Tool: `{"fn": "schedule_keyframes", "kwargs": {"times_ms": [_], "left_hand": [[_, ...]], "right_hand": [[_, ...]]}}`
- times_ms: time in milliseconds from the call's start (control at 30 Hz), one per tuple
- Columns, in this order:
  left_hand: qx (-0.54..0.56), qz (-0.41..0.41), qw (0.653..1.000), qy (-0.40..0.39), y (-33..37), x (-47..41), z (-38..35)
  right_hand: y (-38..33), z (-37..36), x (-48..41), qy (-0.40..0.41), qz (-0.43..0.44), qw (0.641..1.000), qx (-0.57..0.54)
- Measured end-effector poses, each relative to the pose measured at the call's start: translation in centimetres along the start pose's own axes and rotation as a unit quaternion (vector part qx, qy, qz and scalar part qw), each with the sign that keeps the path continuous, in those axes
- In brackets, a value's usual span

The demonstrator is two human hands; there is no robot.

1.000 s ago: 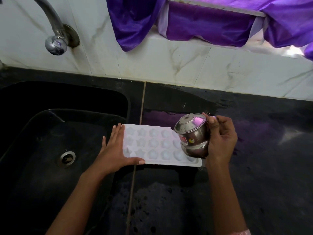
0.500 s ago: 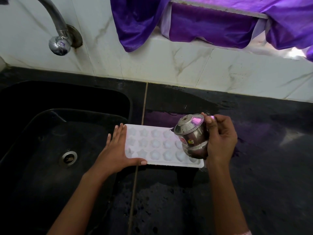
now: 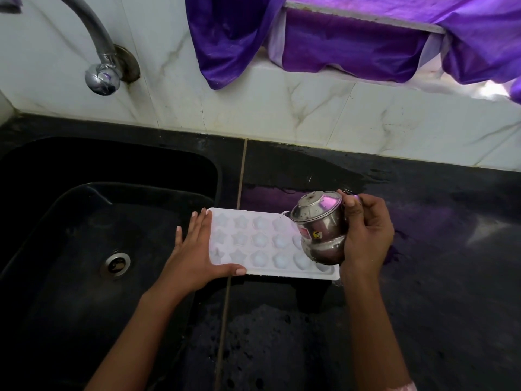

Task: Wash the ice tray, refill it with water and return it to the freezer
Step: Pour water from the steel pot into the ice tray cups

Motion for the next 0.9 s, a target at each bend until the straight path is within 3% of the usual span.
{"fn": "schedule_keyframes", "kwargs": {"times_ms": [300, 900], "left_hand": [[0.018, 0.0, 1.0, -0.006, -0.1, 0.1, -0.3], [0.006, 0.014, 1.0, -0.017, -0.5, -0.1, -0.4]], "right_hand": [[0.2, -0.8, -0.1, -0.011, -0.041, 0.997, -0.058], [-1.0, -2.5, 0.4, -0.068, 0.002, 0.997, -0.024]]}}
Point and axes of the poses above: each hand's wrist, its own x-axis away from the middle knuckle, its own z-axis out of the back of the hand, y = z × x, the point moved 6 cm from there along -x, towards the middle knuckle, and after that the axes turned 13 degrees about x, right-handed, at the moved point
